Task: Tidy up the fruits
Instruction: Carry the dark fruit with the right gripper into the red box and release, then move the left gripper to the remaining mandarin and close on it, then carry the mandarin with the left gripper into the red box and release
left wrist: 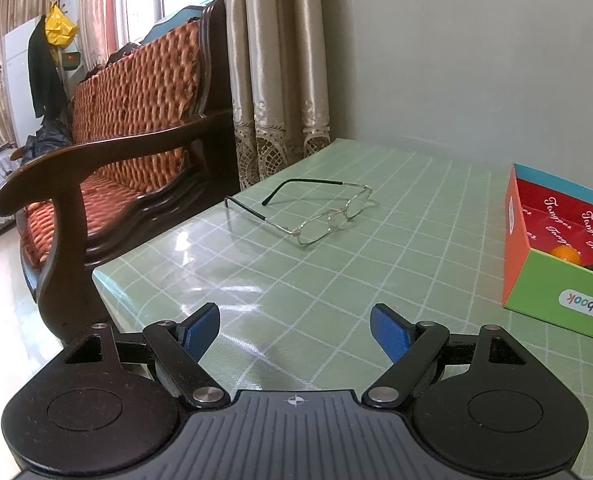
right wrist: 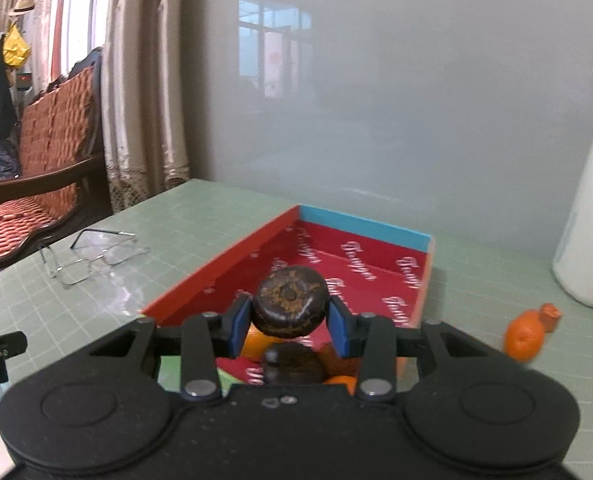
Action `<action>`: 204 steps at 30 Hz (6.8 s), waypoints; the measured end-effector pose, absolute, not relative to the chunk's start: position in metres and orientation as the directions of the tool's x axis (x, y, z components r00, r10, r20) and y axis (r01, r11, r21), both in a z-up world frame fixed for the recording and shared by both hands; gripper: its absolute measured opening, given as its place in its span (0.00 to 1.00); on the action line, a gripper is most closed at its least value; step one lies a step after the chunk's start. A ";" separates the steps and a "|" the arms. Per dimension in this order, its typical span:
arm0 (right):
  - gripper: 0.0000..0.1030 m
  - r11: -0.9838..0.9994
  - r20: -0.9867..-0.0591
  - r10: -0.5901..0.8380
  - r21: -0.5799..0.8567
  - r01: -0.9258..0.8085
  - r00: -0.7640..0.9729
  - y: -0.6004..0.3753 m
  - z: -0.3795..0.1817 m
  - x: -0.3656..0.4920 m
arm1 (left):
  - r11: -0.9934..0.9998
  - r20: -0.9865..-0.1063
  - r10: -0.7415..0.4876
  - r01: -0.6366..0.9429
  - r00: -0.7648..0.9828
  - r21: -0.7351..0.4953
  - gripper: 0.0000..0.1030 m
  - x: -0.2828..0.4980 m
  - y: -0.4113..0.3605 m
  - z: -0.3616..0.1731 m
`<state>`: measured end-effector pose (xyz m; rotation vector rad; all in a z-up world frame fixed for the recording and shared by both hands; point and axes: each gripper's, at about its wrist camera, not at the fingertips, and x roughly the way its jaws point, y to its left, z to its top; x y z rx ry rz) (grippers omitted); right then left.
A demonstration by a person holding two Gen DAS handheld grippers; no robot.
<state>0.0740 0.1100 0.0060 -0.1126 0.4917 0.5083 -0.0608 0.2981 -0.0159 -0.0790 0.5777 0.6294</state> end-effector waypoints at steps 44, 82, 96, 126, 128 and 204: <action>0.69 0.915 -0.382 0.393 0.071 -0.397 0.836 0.058 0.026 0.079 | 0.815 -0.513 0.536 -0.569 0.670 0.107 0.80 -0.056 0.282 -0.010; 0.73 0.989 -0.363 0.035 0.147 0.020 0.931 -0.192 0.034 0.080 | 0.957 -0.387 0.291 -0.265 0.875 0.120 1.00 0.018 0.095 0.016; 0.73 0.984 -0.353 -0.100 0.106 0.146 0.930 -0.260 0.027 0.080 | 0.991 -0.404 0.112 -0.070 0.908 0.118 0.95 0.059 0.000 0.006; 0.73 0.940 -0.450 -0.267 0.072 0.333 0.852 -0.343 -0.023 0.104 | 0.996 -0.523 0.050 -0.006 0.851 0.086 0.65 0.166 -0.049 -0.045; 0.73 0.940 -0.455 -0.270 0.067 0.334 0.849 -0.344 -0.024 0.106 | 0.997 -0.531 0.049 -0.005 0.846 0.083 0.64 0.169 -0.049 -0.046; 0.73 0.994 -0.436 -0.037 0.079 0.080 0.899 -0.185 0.016 0.120 | 0.971 -0.490 0.238 -0.218 0.838 0.099 0.41 0.066 0.126 0.007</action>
